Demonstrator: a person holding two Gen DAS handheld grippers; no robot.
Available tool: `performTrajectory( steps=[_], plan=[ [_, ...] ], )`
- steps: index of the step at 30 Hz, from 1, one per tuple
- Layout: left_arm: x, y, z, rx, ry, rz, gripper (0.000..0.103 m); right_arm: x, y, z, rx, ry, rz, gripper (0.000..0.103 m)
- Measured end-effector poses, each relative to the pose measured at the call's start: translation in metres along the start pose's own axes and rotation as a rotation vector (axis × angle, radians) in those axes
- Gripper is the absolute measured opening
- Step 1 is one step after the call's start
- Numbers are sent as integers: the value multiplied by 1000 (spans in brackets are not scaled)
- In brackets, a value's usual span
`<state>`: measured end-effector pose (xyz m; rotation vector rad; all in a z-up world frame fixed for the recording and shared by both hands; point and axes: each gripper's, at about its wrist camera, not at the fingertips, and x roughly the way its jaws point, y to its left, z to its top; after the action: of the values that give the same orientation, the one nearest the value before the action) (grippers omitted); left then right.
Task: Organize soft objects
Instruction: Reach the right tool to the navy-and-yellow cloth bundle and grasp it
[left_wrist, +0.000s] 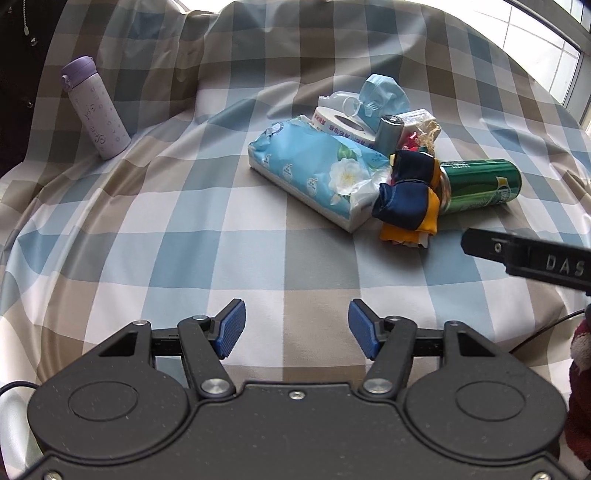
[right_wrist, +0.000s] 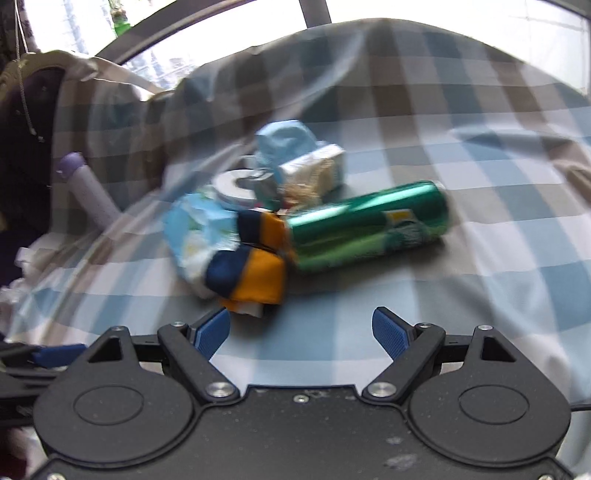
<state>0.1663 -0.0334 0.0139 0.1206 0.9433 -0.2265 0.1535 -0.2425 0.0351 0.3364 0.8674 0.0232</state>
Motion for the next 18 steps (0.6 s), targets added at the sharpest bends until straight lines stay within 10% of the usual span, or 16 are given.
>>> performTrajectory(
  steps=[18],
  plan=[
    [33,38,2,-55,-91,70,63,76,29,32,129,130,4,82]
  ],
)
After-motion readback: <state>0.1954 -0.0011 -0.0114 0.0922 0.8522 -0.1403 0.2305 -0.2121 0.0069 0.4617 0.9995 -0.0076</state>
